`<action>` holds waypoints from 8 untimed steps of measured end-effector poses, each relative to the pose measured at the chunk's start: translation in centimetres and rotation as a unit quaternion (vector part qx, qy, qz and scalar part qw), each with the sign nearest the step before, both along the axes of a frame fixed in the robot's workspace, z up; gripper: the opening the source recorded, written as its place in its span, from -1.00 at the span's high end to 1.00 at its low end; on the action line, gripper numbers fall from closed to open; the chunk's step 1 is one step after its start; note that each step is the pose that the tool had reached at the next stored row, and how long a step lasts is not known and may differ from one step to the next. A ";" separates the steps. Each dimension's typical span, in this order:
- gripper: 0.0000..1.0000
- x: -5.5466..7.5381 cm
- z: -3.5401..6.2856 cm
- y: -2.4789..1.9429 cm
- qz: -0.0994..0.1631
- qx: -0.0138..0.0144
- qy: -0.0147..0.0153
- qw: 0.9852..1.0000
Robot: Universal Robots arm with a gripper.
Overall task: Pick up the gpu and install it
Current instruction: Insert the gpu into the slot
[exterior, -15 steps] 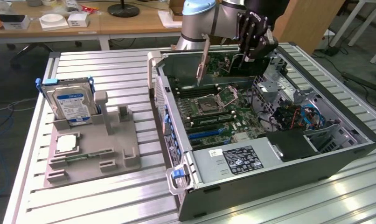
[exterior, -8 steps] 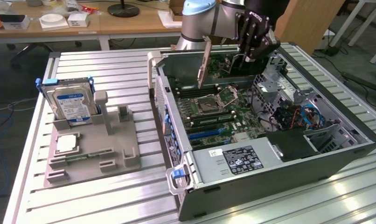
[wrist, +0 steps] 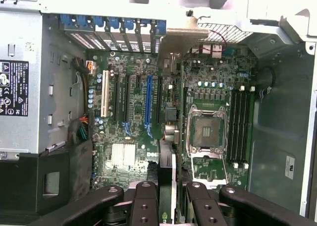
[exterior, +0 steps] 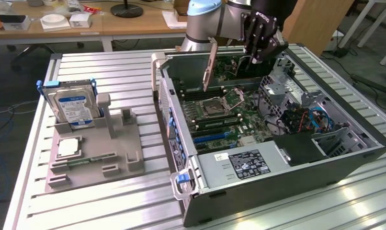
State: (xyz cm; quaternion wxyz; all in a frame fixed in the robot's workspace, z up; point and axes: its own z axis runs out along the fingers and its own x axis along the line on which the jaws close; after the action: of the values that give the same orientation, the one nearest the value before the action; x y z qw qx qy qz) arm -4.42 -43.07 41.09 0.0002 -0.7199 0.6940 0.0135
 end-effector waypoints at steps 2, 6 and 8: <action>0.47 0.0 0.00 0.00 0.000 0.000 0.000 1.000; 0.47 0.0 -0.03 0.00 0.000 0.000 0.000 1.000; 0.47 0.0 -0.10 0.00 0.000 0.000 -0.001 1.000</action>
State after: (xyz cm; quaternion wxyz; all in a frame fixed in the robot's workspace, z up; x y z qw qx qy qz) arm -4.46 -43.07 40.99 0.0008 -0.7199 0.6940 0.0132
